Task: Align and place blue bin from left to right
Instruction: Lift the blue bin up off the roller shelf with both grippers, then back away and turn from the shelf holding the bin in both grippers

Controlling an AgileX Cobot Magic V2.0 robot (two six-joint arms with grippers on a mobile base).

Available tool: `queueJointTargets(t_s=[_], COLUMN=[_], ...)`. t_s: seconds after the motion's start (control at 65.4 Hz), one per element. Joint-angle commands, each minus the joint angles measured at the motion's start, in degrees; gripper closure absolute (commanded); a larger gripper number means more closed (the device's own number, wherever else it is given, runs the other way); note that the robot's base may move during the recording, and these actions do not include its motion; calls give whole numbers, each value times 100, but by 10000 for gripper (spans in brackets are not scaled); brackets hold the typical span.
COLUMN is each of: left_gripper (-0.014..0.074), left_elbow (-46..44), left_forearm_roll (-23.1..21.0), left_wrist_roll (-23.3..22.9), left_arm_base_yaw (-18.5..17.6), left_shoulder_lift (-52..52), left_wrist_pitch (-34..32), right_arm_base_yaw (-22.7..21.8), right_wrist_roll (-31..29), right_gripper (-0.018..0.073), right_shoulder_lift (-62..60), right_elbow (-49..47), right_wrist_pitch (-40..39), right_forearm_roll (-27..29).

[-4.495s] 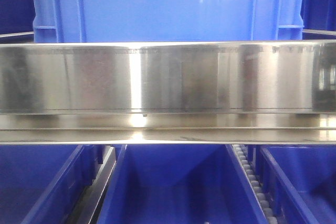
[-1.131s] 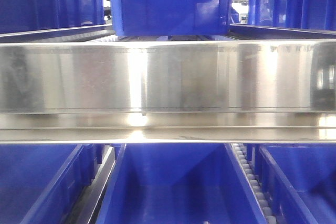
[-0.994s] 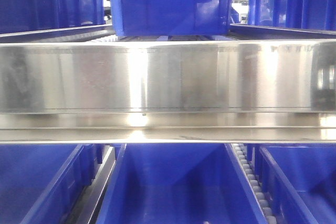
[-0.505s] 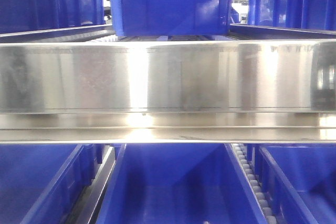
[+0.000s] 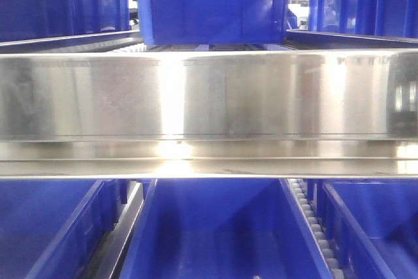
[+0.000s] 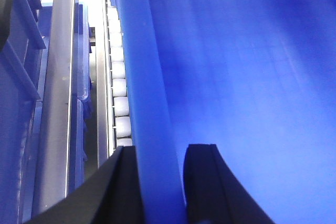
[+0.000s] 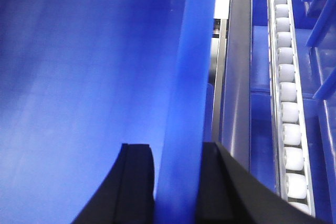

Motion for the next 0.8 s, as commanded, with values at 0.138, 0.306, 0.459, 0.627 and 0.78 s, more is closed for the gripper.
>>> queueJointTargets(t_s=[0.138,0.306,0.459,0.627,0.78], left_gripper=[606,606,606,606,606], left_elbow=[-51,-51,-51,-51,-51], left_forearm_roll=[208,207,207,207,207], left_wrist_roll=[43,43,43,43,43], left_arm_base_yaw=[-15,-15,-15,-15,-15], left_shoulder_lift=[-166,-166,-166,-166,-166], left_wrist_pitch=[-358,-358,-358,-358,-358], right_arm_base_yaw=[-38,-38,-38,-38,-38], right_wrist_roll=[-178,-178,-178,-178,-178], right_gripper=[629,629,629,629,629], right_shoulder_lift=[-159,-127,-26,115,236], right_elbow=[-78,-78,-78,-78,-78], right_wrist_pitch=[-451,-451,-451,-654,-1016], right_forearm_roll=[-279,-279,-279,-279,-279])
